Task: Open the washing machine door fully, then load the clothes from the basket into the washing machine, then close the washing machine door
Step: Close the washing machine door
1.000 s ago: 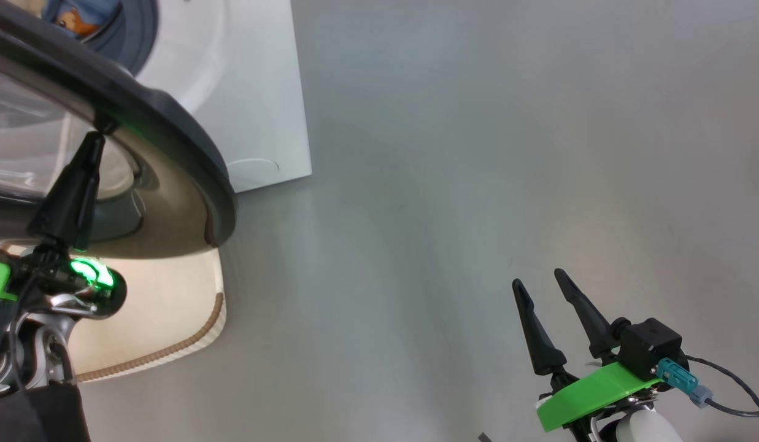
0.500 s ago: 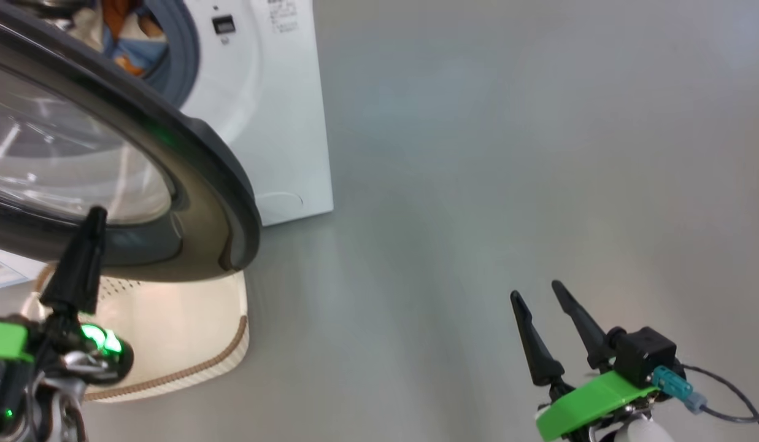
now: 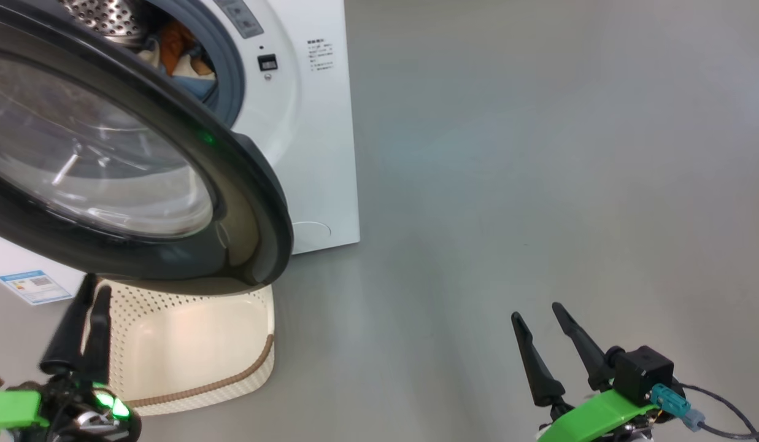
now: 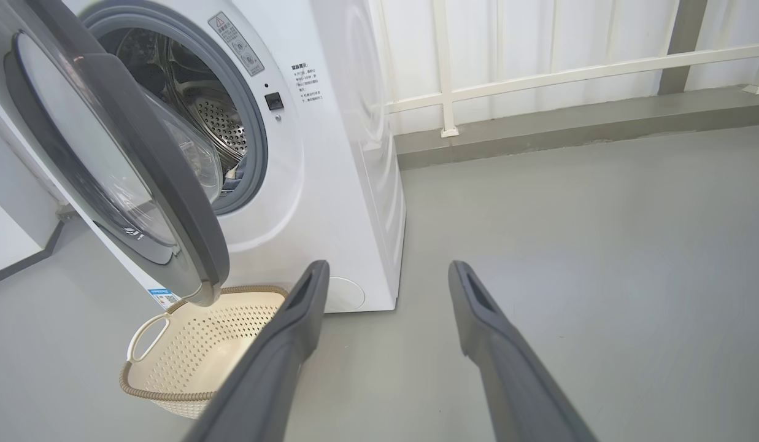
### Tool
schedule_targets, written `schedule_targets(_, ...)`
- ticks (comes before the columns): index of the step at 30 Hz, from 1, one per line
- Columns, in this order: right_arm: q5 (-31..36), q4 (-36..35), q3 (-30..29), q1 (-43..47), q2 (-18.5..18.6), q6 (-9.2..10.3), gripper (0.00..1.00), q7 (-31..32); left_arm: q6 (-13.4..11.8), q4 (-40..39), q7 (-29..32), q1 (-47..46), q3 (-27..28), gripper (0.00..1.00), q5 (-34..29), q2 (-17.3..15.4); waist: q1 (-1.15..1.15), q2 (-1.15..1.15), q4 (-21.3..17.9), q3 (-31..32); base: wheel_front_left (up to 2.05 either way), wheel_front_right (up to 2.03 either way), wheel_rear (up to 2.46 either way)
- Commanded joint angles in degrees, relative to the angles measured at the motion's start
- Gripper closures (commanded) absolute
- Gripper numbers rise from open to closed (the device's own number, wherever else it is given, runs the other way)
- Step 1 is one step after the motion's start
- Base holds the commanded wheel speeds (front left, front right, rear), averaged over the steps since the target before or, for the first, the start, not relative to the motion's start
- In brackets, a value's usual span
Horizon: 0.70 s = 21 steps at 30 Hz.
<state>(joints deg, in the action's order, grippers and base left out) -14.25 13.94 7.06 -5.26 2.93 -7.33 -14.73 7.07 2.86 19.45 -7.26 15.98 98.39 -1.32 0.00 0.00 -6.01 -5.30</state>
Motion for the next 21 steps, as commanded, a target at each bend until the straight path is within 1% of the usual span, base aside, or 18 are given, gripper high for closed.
schedule_targets(1, -0.65, -1.15, 1.72, 0.32, -0.05, -0.16, 0.0, -0.27, 0.42, -2.32, -0.98, 0.39, 1.49, 0.0, 0.78, -1.56, 0.0, 0.0, 0.76, 0.71, 0.0, 0.0, 0.0)
schedule_targets(4, -0.79, -1.24, 1.73, 0.46, -0.05, -0.16, 0.0, -0.27, 0.42, -3.19, -2.58, 1.55, 1.49, 0.0, 0.87, -1.56, 0.0, 0.0, 1.16, 0.84, 0.0, 0.0, 0.0)
schedule_targets(9, -0.96, -1.45, 1.65, 0.41, -0.05, -0.16, 0.0, -0.27, 0.42, -7.3, -8.2, 1.92, 2.88, 0.0, -2.66, -1.55, 0.0, 0.0, 1.51, 0.73, 0.0, 0.0, 0.0)
schedule_targets(10, -0.96, -1.45, 1.65, 0.41, -0.05, -0.16, 0.0, -0.27, 0.42, -7.3, -8.2, 1.92, 2.88, 0.0, -2.66, -1.55, 0.0, 0.0, 1.51, 0.73, 0.0, 0.0, 0.0)
schedule_targets(12, -1.83, -1.85, 1.54, 0.32, -0.05, -0.16, 0.0, -0.27, 0.42, -9.13, -10.53, 2.19, 3.26, 0.0, -3.42, -1.55, 0.0, 0.0, 1.58, 0.67, 0.0, 0.0, 0.0)
schedule_targets(16, -1.94, -2.47, 1.52, 0.37, -0.05, -0.16, 0.0, -0.27, 0.42, -13.55, -16.57, 3.69, 2.79, 0.0, -12.7, -2.08, 0.0, 0.0, 1.65, 0.57, 0.0, 0.0, 0.0)
schedule_targets(19, -1.52, -2.68, 1.46, 0.4, -0.05, -0.16, 0.0, -0.27, 0.42, -14.9, -22.1, 5.18, -0.41, 0.0, -18.89, -4.11, 0.0, 0.0, 1.68, 0.53, 0.0, 0.0, 0.0)
schedule_targets(20, -1.38, -2.72, 1.44, 0.44, -0.05, -0.16, 0.0, -0.27, 0.42, -14.83, -24.5, 5.93, -1.77, 0.0, -21.62, -5.45, 0.0, 0.0, 1.7, 0.55, 0.0, 0.0, 0.0)
schedule_targets(21, -1.21, -2.71, 1.45, 0.44, -0.05, -0.16, 0.0, -0.27, 0.42, -14.77, -26.92, 6.73, -4.11, 0.0, -25.09, -7.47, 0.0, 0.0, 1.69, 0.55, 0.0, 0.0, 0.0)
